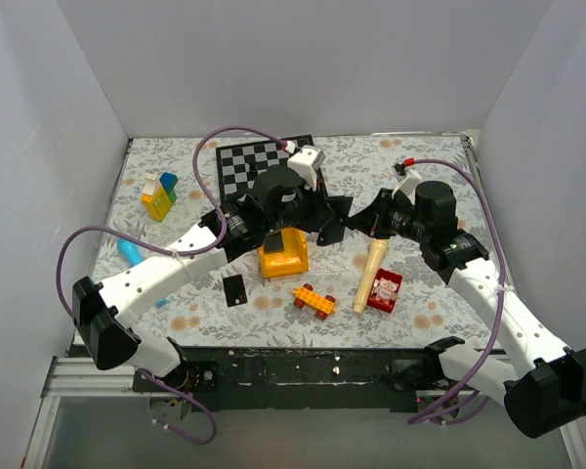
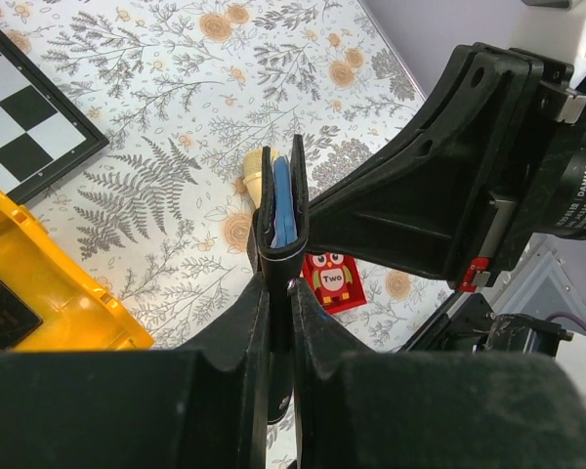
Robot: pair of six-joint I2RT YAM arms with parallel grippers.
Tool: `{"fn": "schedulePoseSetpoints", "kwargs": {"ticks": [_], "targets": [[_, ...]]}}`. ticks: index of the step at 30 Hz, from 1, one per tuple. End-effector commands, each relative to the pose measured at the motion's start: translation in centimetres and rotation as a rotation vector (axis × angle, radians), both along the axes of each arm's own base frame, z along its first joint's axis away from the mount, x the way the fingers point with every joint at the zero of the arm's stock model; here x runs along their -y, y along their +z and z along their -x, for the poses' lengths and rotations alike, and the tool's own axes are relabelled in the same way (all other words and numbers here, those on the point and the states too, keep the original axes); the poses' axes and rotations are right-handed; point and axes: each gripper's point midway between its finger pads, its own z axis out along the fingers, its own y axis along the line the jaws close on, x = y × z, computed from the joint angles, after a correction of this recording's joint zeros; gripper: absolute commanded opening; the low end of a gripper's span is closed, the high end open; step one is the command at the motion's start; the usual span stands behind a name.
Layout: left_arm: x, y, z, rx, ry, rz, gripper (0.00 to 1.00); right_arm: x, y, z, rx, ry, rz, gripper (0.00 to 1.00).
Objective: Put the credit cards into the card holder
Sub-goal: Open the card holder at the center of the board.
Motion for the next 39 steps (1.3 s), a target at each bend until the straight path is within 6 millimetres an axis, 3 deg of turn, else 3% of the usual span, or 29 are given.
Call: {"fn": "schedulePoseSetpoints", "kwargs": {"ticks": [1,4,5,8,10,17,25,33,39], "targets": [[-1.4,2.4,-0.3,0.035,0.032,0.07,0.0,0.2,0.9,-0.4,0.033,-0.011,-0.01,0.01],[-2.2,1.4,-1.5,0.004,0.053,0.079,0.02,0.3,1.3,-0.3,0.028,-0.015,-0.017,0.01],[-2.4,1.0,-1.8,-0.018,0.048,0.09,0.11,0.3,1.7,-0.2,0.03,-0.013,-0.026,0.01],[-3.2,0.4,-3.1,-0.045,0.066,0.109,0.55,0.1,2.5,-0.1,0.035,0.002,-0.042,0.01],[-4.0,-0.1,-4.0,-0.057,0.093,0.097,0.67,0.1,3.0,-0.1,0.04,0.006,-0.048,0.01],[-5.8,-1.0,-4.7,-0.074,0.134,0.076,0.72,-0.2,4.0,0.0,0.046,0.024,-0.072,0.01],[-5.7,-2.4,-3.9,-0.105,0.111,0.075,0.72,-0.6,1.9,-0.9,-0.022,0.025,-0.057,0.01],[-5.7,-3.8,-3.5,-0.135,0.099,0.062,0.71,-0.1,-4.2,-2.8,-0.243,-0.068,-0.03,0.01],[-5.2,-4.7,-3.4,-0.158,0.078,0.054,0.7,2.8,-8.4,-3.5,-0.344,-0.2,0.039,0.01]]}}
